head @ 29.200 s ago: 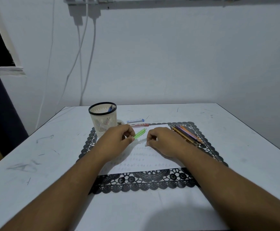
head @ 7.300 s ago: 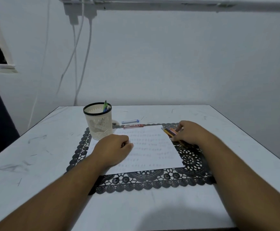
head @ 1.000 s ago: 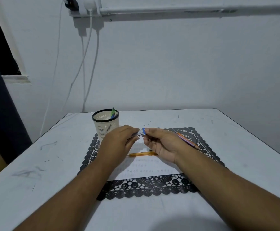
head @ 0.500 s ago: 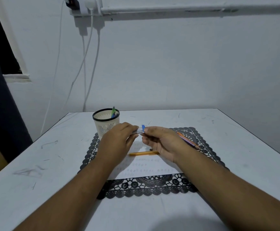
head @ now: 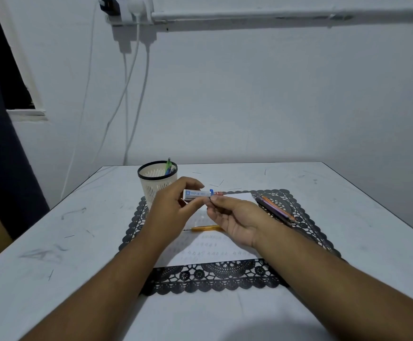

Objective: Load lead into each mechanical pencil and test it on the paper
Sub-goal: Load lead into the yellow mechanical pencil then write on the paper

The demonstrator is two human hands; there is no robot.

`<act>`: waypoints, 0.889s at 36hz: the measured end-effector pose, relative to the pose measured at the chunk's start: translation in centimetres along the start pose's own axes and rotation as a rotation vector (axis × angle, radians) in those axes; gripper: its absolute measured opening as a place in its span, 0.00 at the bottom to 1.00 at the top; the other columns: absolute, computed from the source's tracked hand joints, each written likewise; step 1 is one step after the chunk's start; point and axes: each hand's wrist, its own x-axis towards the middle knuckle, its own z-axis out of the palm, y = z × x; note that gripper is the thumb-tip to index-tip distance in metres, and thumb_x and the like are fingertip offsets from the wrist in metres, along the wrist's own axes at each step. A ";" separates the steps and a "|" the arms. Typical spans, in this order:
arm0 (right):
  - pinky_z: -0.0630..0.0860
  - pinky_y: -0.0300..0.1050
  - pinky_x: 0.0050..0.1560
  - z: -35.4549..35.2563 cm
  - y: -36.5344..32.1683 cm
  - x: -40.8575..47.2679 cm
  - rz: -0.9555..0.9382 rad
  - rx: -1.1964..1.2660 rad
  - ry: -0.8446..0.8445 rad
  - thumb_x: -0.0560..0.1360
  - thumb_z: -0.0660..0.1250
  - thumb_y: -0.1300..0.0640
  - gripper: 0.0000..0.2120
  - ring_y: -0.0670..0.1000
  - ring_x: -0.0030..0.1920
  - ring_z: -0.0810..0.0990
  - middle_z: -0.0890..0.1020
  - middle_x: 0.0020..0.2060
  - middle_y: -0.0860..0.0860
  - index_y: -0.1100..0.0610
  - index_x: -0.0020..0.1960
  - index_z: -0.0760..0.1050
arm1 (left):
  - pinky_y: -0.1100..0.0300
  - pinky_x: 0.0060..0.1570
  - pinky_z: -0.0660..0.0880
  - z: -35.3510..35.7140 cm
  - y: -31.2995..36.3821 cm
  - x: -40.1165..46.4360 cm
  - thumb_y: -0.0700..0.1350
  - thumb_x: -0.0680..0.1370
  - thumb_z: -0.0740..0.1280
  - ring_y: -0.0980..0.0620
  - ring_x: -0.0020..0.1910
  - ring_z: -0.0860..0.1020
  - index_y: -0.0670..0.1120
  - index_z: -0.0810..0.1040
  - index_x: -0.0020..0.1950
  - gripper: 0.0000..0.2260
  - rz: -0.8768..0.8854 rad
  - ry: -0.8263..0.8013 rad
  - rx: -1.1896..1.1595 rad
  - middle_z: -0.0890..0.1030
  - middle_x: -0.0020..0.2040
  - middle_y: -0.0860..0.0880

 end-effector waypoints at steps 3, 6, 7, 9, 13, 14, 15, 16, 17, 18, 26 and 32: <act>0.84 0.41 0.38 0.0 0.1 0.0 0.004 0.007 0.000 0.77 0.72 0.70 0.06 0.52 0.38 0.86 0.86 0.45 0.63 0.71 0.54 0.82 | 0.61 0.42 0.81 0.0 0.1 -0.1 0.45 0.77 0.75 0.56 0.43 0.83 0.52 0.82 0.54 0.07 -0.021 -0.001 -0.043 0.84 0.48 0.58; 0.84 0.42 0.37 0.1 -0.1 -0.1 -0.004 0.016 0.006 0.77 0.71 0.71 0.03 0.52 0.37 0.86 0.86 0.42 0.63 0.70 0.50 0.81 | 0.62 0.40 0.80 0.1 0.1 -0.2 0.45 0.77 0.76 0.55 0.41 0.83 0.50 0.82 0.52 0.06 -0.038 0.007 -0.080 0.84 0.46 0.56; 0.84 0.42 0.37 0.1 -0.1 -0.1 -0.007 0.017 0.007 0.77 0.71 0.71 0.02 0.52 0.37 0.86 0.86 0.42 0.62 0.70 0.50 0.81 | 0.60 0.41 0.80 0.0 0.1 -0.1 0.44 0.77 0.76 0.55 0.40 0.82 0.49 0.82 0.51 0.06 -0.042 0.006 -0.089 0.84 0.45 0.55; 0.84 0.42 0.37 0.1 -0.3 -0.1 -0.012 0.017 0.003 0.78 0.71 0.71 0.02 0.52 0.37 0.86 0.85 0.41 0.62 0.70 0.50 0.81 | 0.58 0.42 0.80 0.0 0.0 0.0 0.44 0.75 0.77 0.54 0.41 0.83 0.48 0.83 0.51 0.06 -0.046 0.001 -0.109 0.85 0.44 0.54; 0.84 0.42 0.37 0.0 -0.4 -0.2 -0.048 -0.012 -0.004 0.77 0.71 0.70 0.03 0.52 0.37 0.86 0.86 0.40 0.62 0.70 0.50 0.81 | 0.65 0.42 0.78 -0.3 -0.5 0.1 0.41 0.74 0.79 0.55 0.42 0.83 0.48 0.85 0.51 0.08 0.001 -0.002 -0.055 0.86 0.44 0.54; 0.84 0.42 0.38 -0.1 -0.4 -0.3 -0.069 -0.033 -0.002 0.77 0.72 0.70 0.04 0.52 0.37 0.86 0.86 0.41 0.62 0.70 0.51 0.81 | 0.66 0.42 0.78 -0.4 -0.7 0.1 0.41 0.74 0.79 0.55 0.43 0.83 0.48 0.85 0.51 0.08 0.017 -0.004 -0.022 0.86 0.44 0.55; 0.84 0.42 0.38 -0.2 -0.4 -0.3 -0.096 -0.063 0.001 0.77 0.72 0.69 0.04 0.52 0.37 0.87 0.86 0.41 0.62 0.69 0.52 0.81 | 0.67 0.42 0.77 -0.4 -0.8 0.2 0.41 0.74 0.79 0.55 0.44 0.83 0.48 0.85 0.51 0.08 0.029 -0.007 0.012 0.86 0.44 0.56; 0.84 0.42 0.39 -0.3 -0.5 -0.3 -0.126 -0.101 0.004 0.77 0.72 0.69 0.04 0.53 0.38 0.87 0.86 0.42 0.62 0.69 0.52 0.81 | 0.68 0.43 0.77 -0.4 -1.0 0.2 0.41 0.74 0.79 0.56 0.45 0.83 0.48 0.86 0.52 0.09 0.036 -0.009 0.049 0.86 0.44 0.56; 0.84 0.42 0.40 -0.4 -0.5 -0.3 -0.158 -0.145 0.002 0.77 0.72 0.68 0.04 0.53 0.38 0.87 0.87 0.43 0.62 0.68 0.52 0.81 | 0.70 0.43 0.76 -0.4 -1.0 0.2 0.42 0.74 0.79 0.58 0.46 0.83 0.48 0.86 0.53 0.09 0.037 -0.010 0.084 0.86 0.45 0.57; 0.84 0.42 0.40 -0.4 -0.6 -0.4 -0.191 -0.193 -0.001 0.77 0.73 0.67 0.04 0.53 0.38 0.86 0.87 0.44 0.62 0.68 0.51 0.82 | 0.72 0.44 0.75 -0.4 -1.1 0.2 0.42 0.74 0.79 0.60 0.47 0.83 0.48 0.86 0.53 0.09 0.039 -0.010 0.116 0.86 0.45 0.58; 0.85 0.46 0.43 -0.2 -1.0 -1.0 -0.360 -0.465 -0.002 0.77 0.75 0.63 0.05 0.56 0.41 0.86 0.88 0.46 0.62 0.64 0.50 0.80 | 0.71 0.40 0.74 -0.5 -1.4 0.1 0.49 0.76 0.77 0.65 0.46 0.80 0.55 0.84 0.56 0.10 0.005 -0.019 0.276 0.84 0.44 0.60; 0.85 0.53 0.48 -0.1 -1.2 -1.1 -0.430 -0.571 0.005 0.77 0.75 0.62 0.05 0.57 0.43 0.87 0.88 0.45 0.60 0.63 0.50 0.82 | 0.62 0.43 0.79 -0.4 -0.9 0.1 0.52 0.77 0.76 0.66 0.44 0.80 0.57 0.83 0.57 0.10 -0.054 -0.038 0.316 0.84 0.46 0.59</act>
